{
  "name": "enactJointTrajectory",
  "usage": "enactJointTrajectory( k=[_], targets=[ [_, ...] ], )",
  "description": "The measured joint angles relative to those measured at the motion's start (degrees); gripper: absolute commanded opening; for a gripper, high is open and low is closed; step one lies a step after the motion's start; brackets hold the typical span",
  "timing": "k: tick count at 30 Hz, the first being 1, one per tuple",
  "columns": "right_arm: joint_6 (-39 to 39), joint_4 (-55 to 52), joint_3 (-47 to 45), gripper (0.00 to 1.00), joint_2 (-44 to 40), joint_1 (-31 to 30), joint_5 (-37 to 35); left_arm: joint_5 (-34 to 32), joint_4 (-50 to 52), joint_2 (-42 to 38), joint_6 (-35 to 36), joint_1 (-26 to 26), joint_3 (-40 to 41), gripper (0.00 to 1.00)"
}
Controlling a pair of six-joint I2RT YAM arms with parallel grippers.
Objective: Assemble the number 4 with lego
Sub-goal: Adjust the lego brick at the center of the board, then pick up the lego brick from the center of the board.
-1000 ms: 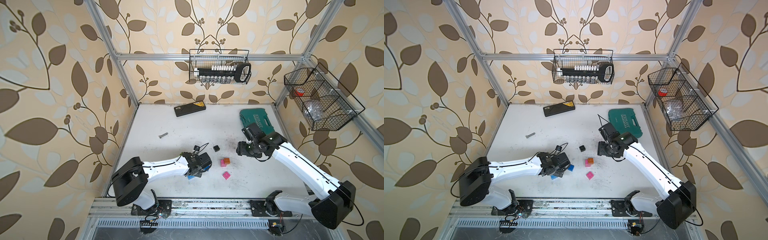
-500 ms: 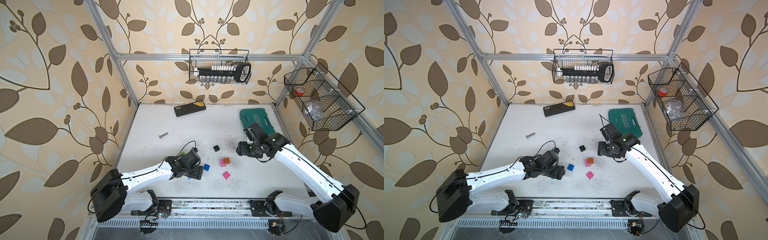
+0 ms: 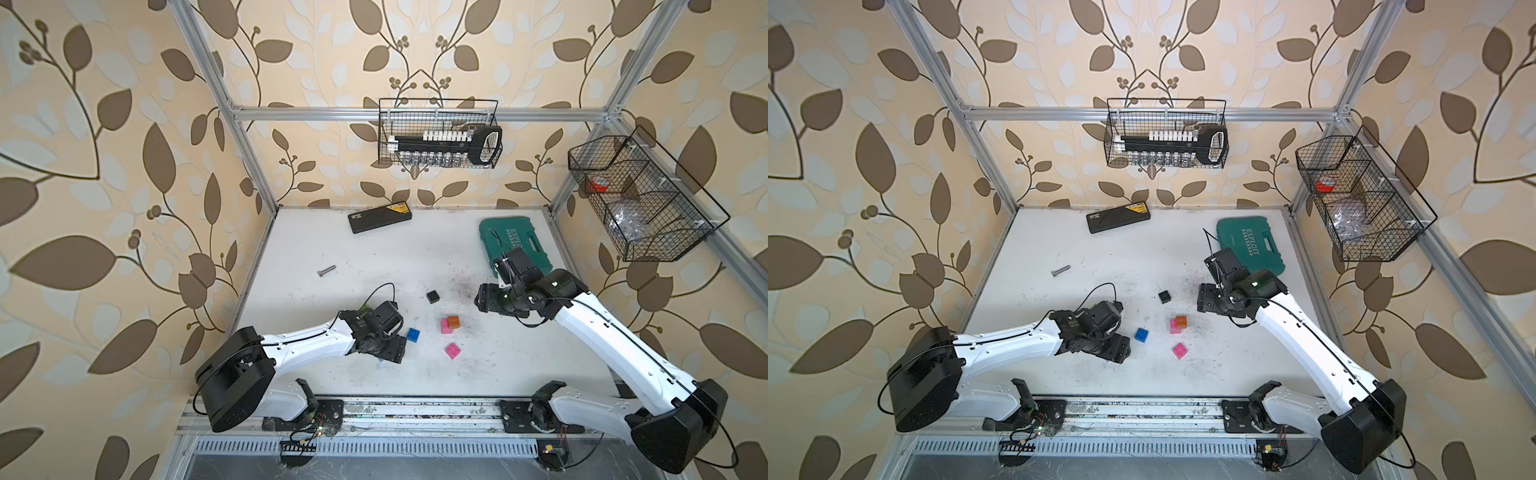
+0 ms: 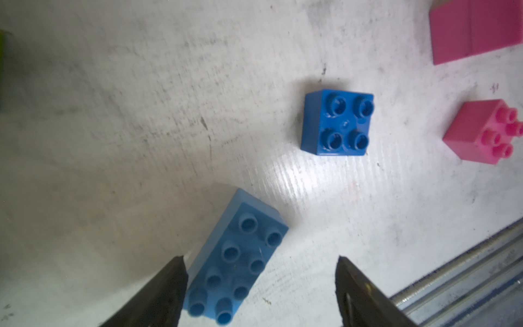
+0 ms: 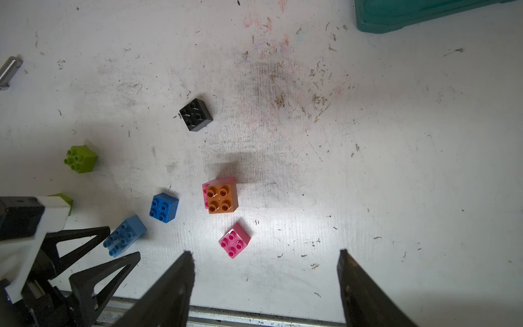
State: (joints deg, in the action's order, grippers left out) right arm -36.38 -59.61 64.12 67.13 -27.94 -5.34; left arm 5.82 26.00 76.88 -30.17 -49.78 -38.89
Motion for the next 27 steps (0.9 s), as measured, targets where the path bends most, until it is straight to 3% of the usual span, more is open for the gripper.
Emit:
enactJointTrajectory(
  k=[7,13,18,27],
  targets=[
    [0.0,0.3,-0.1,0.77,0.0,0.0,0.1,1.2,2.4,-0.2,-0.3,-1.2,0.0,0.78],
    [-0.3,1.4,-2.4,0.84,-0.1,0.0,0.7,-5.7,5.8,-2.9,-3.0,-8.4,0.3,0.77],
    [-0.9,2.6,-4.0,0.99,-0.3,0.0,1.9,-11.2,5.7,-3.9,-4.4,-9.0,2.4,0.75],
    [-1.3,4.3,-4.3,0.99,-2.1,0.0,2.6,-15.6,3.3,-5.3,-4.5,-9.9,5.4,0.66]
  ],
)
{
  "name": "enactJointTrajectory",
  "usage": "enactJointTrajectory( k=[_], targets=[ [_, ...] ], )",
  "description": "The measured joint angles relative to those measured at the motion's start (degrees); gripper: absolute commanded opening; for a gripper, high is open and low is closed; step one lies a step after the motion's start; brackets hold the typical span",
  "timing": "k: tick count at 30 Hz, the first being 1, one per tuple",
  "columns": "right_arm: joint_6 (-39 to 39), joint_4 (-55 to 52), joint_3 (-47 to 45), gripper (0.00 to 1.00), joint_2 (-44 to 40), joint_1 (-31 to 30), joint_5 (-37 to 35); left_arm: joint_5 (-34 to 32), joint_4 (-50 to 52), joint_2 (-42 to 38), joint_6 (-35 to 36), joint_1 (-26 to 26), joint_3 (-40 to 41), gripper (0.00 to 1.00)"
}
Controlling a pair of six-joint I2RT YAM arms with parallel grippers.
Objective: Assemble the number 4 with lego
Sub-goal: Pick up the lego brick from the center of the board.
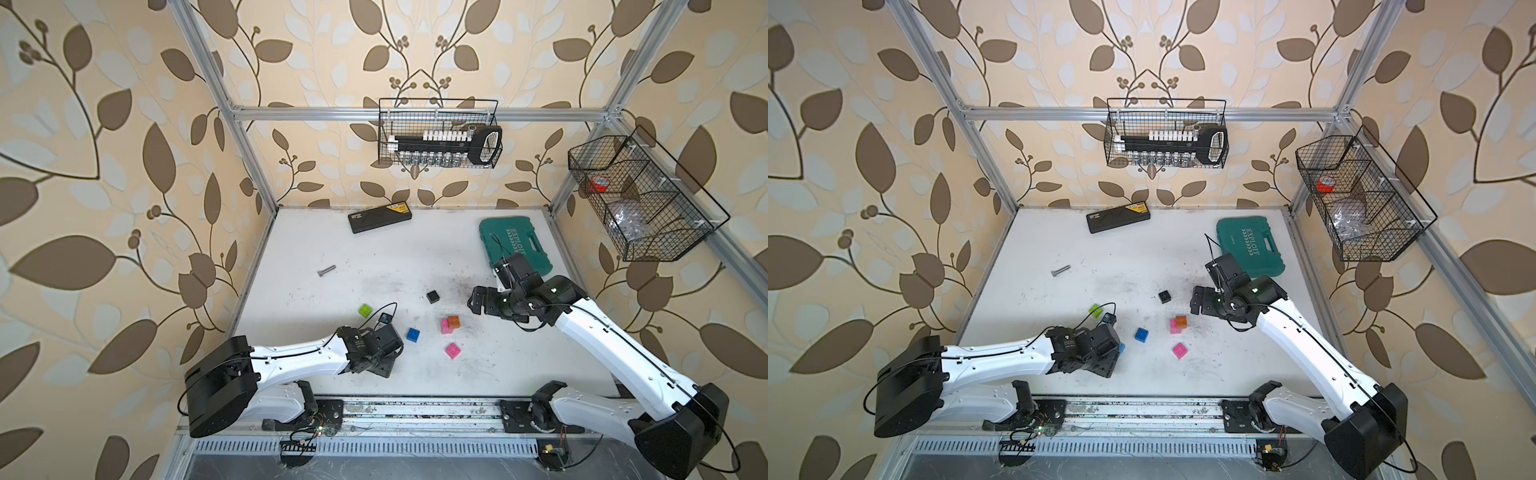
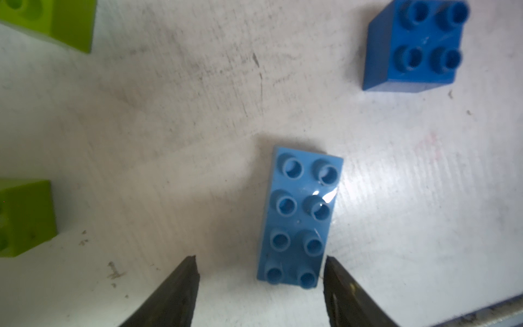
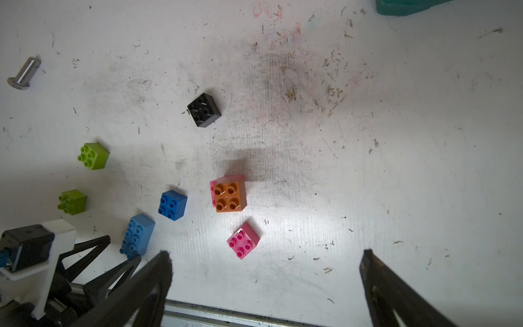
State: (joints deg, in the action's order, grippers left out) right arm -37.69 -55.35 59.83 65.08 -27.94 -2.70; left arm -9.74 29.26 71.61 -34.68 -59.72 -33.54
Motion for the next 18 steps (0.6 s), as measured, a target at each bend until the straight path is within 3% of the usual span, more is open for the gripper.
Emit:
enactJointTrajectory(
  k=[6,18],
  targets=[
    [-0.2,0.1,0.0,0.99,-0.2,0.0,0.2,-0.3,-2.1,0.9,0.6,-1.0,-0.1,0.54],
    [-0.2,-0.1,0.0,0.99,-0.6,0.0,0.1,-0.9,-2.0,3.7,0.0,-2.6,-0.4,0.45]
  ],
)
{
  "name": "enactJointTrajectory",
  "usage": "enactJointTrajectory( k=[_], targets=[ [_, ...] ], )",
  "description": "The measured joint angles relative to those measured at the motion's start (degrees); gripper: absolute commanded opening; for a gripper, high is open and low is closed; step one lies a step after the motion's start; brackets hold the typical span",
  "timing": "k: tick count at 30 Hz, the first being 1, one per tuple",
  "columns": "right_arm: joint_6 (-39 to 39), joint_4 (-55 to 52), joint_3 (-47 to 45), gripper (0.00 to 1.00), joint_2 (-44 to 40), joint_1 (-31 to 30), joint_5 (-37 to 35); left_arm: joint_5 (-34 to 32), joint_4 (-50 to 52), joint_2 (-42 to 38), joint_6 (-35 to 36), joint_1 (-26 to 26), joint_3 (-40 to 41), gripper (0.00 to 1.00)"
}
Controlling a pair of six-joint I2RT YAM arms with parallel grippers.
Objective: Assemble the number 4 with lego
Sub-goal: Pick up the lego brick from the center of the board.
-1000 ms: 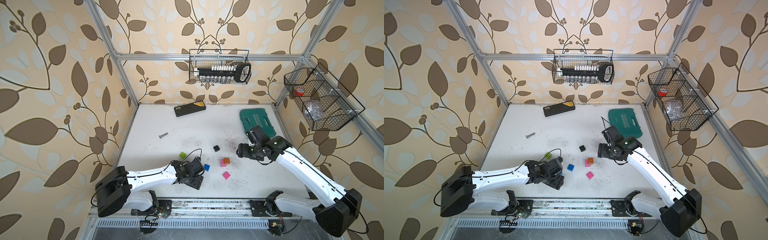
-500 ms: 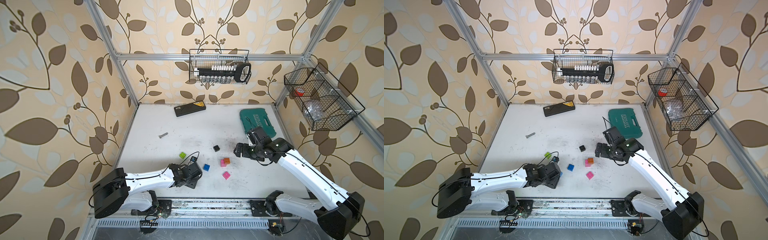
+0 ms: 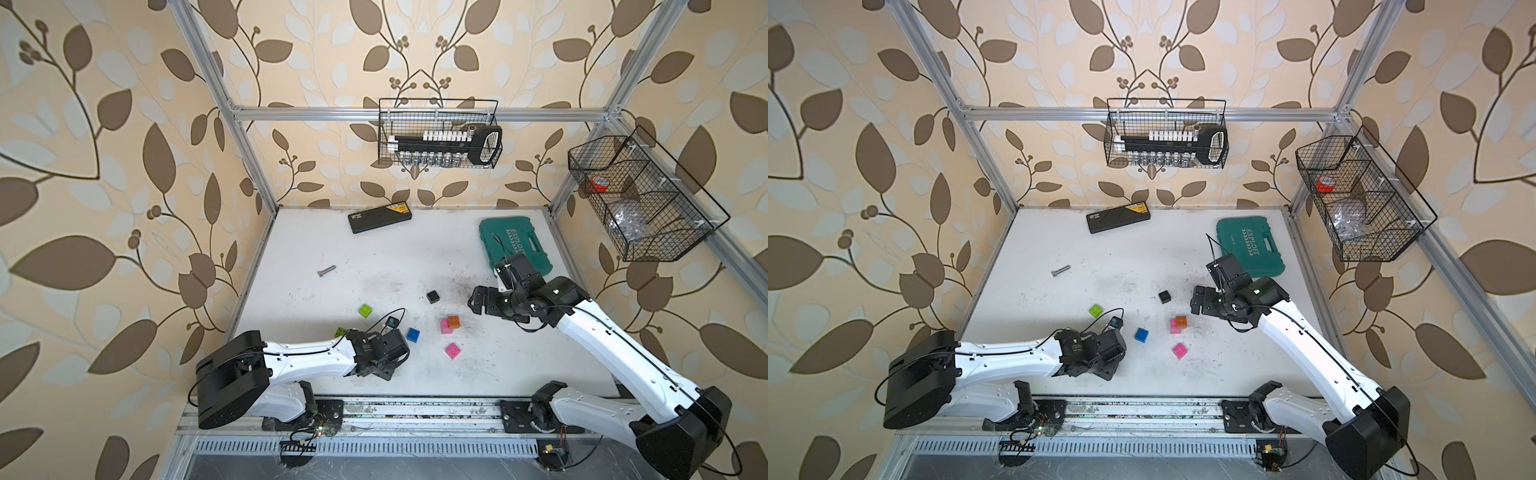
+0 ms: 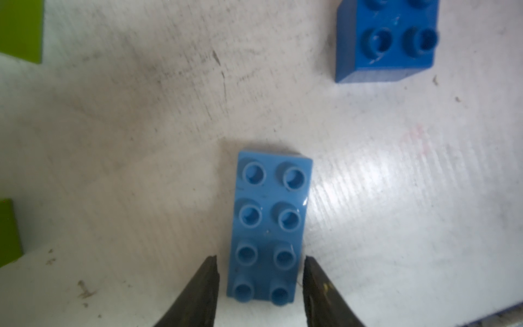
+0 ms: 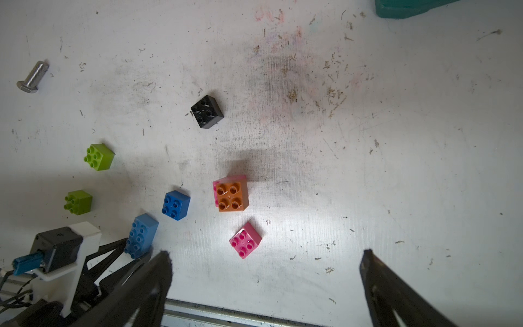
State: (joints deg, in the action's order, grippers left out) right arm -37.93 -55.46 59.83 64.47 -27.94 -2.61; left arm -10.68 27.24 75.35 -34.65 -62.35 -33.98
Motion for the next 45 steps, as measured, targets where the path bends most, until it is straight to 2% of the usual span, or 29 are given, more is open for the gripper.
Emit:
enactJointTrajectory(
  k=[8,11,14,15,21,27,30,41,45],
  targets=[
    [0.0,0.0,0.0,0.99,0.0,0.0,0.0,-0.4,0.1,0.9,0.0,-0.7,-0.5,0.33],
    [0.0,0.0,0.0,0.99,0.0,0.0,0.0,-0.5,0.1,0.9,0.0,-1.0,-0.6,0.20],
    [0.0,0.1,0.0,0.99,0.0,0.0,0.0,-0.3,0.1,0.9,0.0,-1.1,-0.6,0.02],
    [0.0,0.3,-0.1,0.99,0.0,0.0,0.0,-0.4,0.1,0.9,0.0,-1.1,-0.6,0.00],
    [0.0,2.3,-3.1,0.99,-0.1,0.3,0.8,-0.2,0.2,-0.7,1.8,-1.1,-0.6,0.00],
    [0.0,6.0,-9.4,0.99,-2.6,1.0,3.6,0.7,-0.3,-8.3,7.8,-1.1,-1.9,0.00],
    [-0.2,7.9,-12.0,0.99,-4.9,1.1,5.1,1.9,-0.5,-8.1,11.5,-1.1,-4.6,0.00],
    [-2.4,12.5,-19.3,0.99,-12.4,1.7,7.7,7.7,-0.6,-3.5,31.3,-1.0,-13.6,0.00],
    [-3.9,14.2,-22.4,0.99,-13.3,1.8,8.5,10.5,-0.8,-0.7,38.7,0.7,-15.4,0.00]
  ],
)
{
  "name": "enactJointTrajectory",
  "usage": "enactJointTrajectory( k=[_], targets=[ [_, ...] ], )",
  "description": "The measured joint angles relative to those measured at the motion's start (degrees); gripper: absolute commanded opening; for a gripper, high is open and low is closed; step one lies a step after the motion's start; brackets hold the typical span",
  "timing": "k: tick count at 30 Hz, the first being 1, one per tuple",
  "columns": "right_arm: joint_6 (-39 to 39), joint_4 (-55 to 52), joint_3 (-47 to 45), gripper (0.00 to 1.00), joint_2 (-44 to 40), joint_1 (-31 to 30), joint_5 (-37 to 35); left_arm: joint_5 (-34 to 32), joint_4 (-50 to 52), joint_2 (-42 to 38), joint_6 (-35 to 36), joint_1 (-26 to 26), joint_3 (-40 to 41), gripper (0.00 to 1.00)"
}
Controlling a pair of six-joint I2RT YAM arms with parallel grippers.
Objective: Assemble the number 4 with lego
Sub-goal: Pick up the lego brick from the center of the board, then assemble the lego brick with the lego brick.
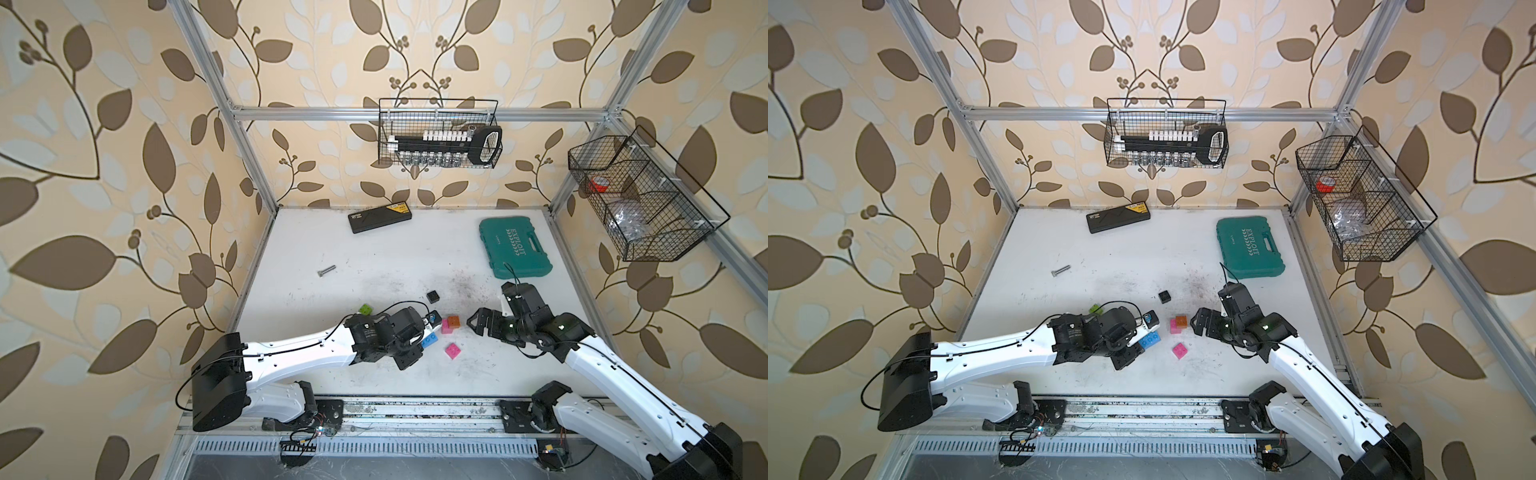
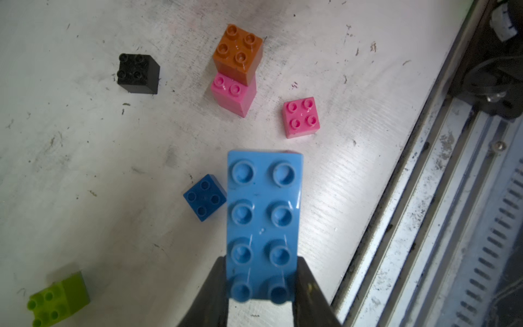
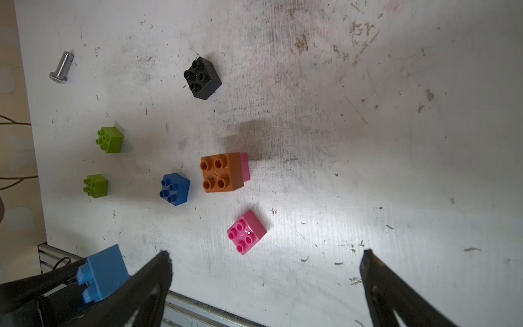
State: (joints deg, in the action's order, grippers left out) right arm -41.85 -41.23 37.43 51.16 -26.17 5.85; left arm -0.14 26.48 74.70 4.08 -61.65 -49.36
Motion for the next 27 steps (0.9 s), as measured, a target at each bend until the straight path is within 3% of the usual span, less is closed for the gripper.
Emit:
enactJointTrajectory(
  k=[9,17,22,27],
  targets=[
    [-5.0,6.6,-6.7,0.99,-3.0,0.0,0.5,10.2,-4.8,3.9,12.8,13.1,-1.2,0.00],
    [-9.8,13.4,-14.8,0.91,-6.9,0.0,2.0,15.1,-4.4,13.7,22.3,13.7,-6.4,0.00],
    [-10.7,16.0,-15.0,0.80,-7.6,0.1,2.6,16.6,-3.8,14.8,24.8,13.7,-7.1,0.00],
    [-11.5,20.1,-16.1,0.76,-7.5,0.1,4.0,17.8,-3.5,15.6,26.2,13.7,-8.9,0.00]
  ],
)
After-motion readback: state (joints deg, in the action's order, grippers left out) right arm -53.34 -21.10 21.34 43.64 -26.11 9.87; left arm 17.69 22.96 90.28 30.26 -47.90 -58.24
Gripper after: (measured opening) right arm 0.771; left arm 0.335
